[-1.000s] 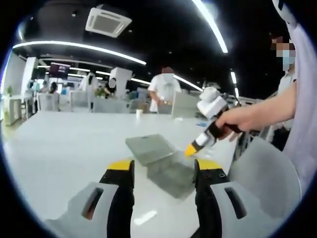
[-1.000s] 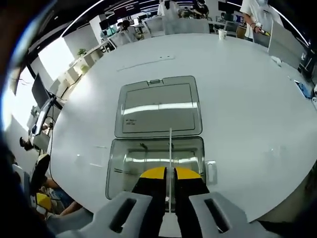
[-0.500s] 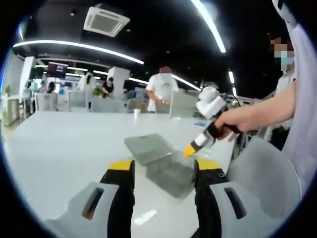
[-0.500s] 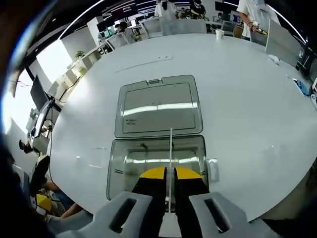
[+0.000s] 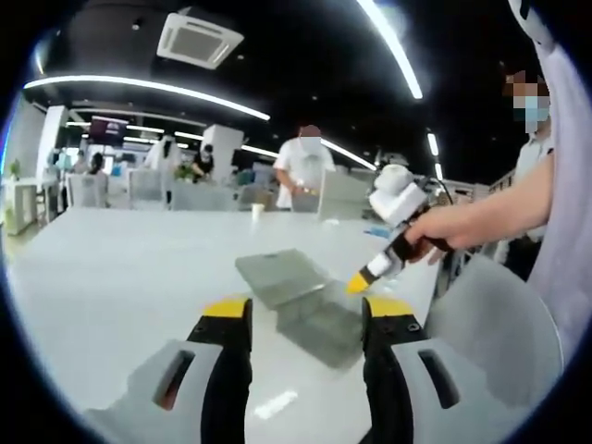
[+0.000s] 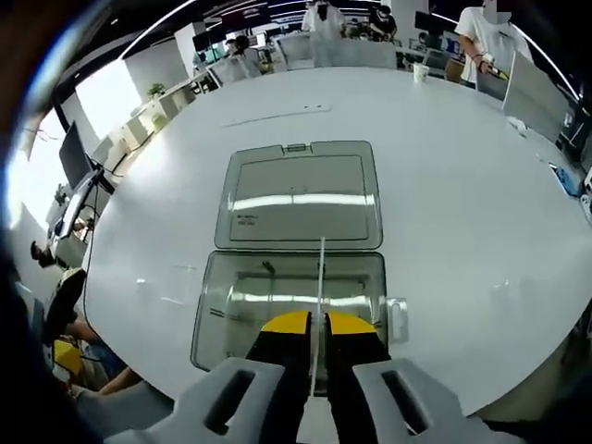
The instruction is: Insert the divider into the dual guide fixture by aligning both edges with the guide slots and pushing it downward to the bottom, including one-sided entry, uneven engagement, binding, and posture correction.
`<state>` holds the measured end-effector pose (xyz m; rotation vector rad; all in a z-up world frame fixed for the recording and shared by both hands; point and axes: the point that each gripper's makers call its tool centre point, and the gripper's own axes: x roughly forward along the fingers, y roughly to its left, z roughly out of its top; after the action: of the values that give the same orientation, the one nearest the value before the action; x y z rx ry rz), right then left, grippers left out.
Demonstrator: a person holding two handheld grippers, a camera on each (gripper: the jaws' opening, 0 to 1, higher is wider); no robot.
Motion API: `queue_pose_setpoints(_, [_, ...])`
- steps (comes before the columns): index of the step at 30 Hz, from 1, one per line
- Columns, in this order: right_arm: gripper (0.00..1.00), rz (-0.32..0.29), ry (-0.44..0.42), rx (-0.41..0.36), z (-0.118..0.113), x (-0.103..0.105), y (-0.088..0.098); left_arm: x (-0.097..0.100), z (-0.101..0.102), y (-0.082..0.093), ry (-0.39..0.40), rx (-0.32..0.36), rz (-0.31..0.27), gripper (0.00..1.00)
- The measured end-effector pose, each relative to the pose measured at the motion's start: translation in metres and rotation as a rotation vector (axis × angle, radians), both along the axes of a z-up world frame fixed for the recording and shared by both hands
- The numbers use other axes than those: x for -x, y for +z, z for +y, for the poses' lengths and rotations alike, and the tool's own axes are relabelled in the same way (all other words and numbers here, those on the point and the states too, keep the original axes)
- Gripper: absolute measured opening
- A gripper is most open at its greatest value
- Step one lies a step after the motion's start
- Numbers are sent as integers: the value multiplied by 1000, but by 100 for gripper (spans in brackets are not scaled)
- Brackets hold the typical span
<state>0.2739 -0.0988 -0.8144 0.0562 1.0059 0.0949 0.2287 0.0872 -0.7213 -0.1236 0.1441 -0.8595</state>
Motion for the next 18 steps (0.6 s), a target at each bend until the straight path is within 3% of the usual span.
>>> queue_pose_setpoints(18, [0,13,7,6,2,-1,-12,-4,2,3,10,9,4,44])
